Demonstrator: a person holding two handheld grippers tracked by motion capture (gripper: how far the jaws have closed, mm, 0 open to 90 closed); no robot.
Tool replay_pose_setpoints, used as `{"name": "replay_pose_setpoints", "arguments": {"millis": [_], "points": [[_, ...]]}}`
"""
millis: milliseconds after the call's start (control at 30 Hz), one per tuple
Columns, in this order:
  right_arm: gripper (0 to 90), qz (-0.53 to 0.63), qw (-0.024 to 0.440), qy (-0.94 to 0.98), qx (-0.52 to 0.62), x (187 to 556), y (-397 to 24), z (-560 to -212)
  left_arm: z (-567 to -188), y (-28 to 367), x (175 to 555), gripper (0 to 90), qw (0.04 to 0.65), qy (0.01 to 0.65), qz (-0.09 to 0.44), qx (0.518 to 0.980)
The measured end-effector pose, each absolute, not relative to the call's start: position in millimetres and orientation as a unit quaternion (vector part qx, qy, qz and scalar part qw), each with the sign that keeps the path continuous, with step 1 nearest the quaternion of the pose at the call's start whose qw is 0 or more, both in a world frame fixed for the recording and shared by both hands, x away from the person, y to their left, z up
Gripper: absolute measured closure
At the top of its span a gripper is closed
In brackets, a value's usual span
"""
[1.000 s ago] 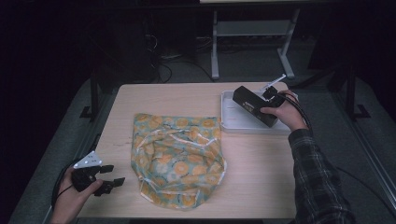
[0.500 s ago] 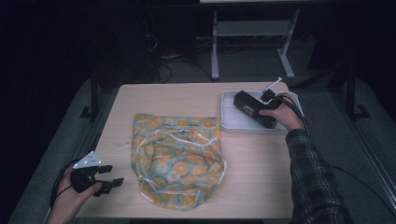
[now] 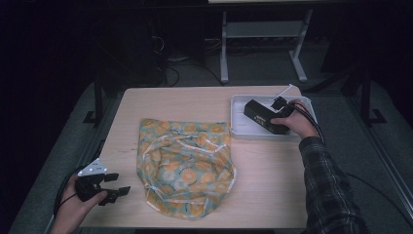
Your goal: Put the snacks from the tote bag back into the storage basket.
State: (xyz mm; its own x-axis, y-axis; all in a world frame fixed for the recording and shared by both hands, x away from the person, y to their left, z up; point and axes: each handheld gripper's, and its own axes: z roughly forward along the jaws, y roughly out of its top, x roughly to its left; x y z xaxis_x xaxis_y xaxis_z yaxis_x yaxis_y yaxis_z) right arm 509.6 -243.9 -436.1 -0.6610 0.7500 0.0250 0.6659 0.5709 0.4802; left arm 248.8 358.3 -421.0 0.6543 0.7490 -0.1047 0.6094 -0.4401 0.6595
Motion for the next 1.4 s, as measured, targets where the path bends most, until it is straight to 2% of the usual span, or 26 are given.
{"name": "replay_pose_setpoints", "arguments": {"millis": [333,433,600,733,767,833,1400], "points": [[30.2,0.278,0.105,0.866,0.402,501.2,-244.8,-399.4,-419.5,358.1,251.3,25.7,0.344,0.398,0.097,0.845],[35.5,0.28,0.11,0.862,0.407,504.2,-244.6,-392.6,-419.9,356.7,252.6,25.7,0.347,0.401,0.095,0.843],[50.0,0.283,0.122,0.853,0.422,513.2,-244.7,-383.6,-421.2,356.4,256.0,25.8,0.345,0.401,0.09,0.844],[71.6,0.298,0.122,0.836,0.444,520.2,-249.3,-379.2,-419.4,355.1,262.1,25.8,0.35,0.399,0.092,0.843],[81.4,0.299,0.12,0.833,0.45,521.4,-250.3,-379.7,-419.1,354.8,263.9,25.9,0.351,0.396,0.093,0.843],[89.4,0.295,0.118,0.827,0.465,524.1,-252.4,-382.1,-419.1,354.3,266.0,26.0,0.352,0.395,0.091,0.844],[89.7,0.252,0.11,0.817,0.507,540.3,-254.6,-409.4,-421.5,361.3,263.3,26.0,0.355,0.404,0.088,0.839]]}}
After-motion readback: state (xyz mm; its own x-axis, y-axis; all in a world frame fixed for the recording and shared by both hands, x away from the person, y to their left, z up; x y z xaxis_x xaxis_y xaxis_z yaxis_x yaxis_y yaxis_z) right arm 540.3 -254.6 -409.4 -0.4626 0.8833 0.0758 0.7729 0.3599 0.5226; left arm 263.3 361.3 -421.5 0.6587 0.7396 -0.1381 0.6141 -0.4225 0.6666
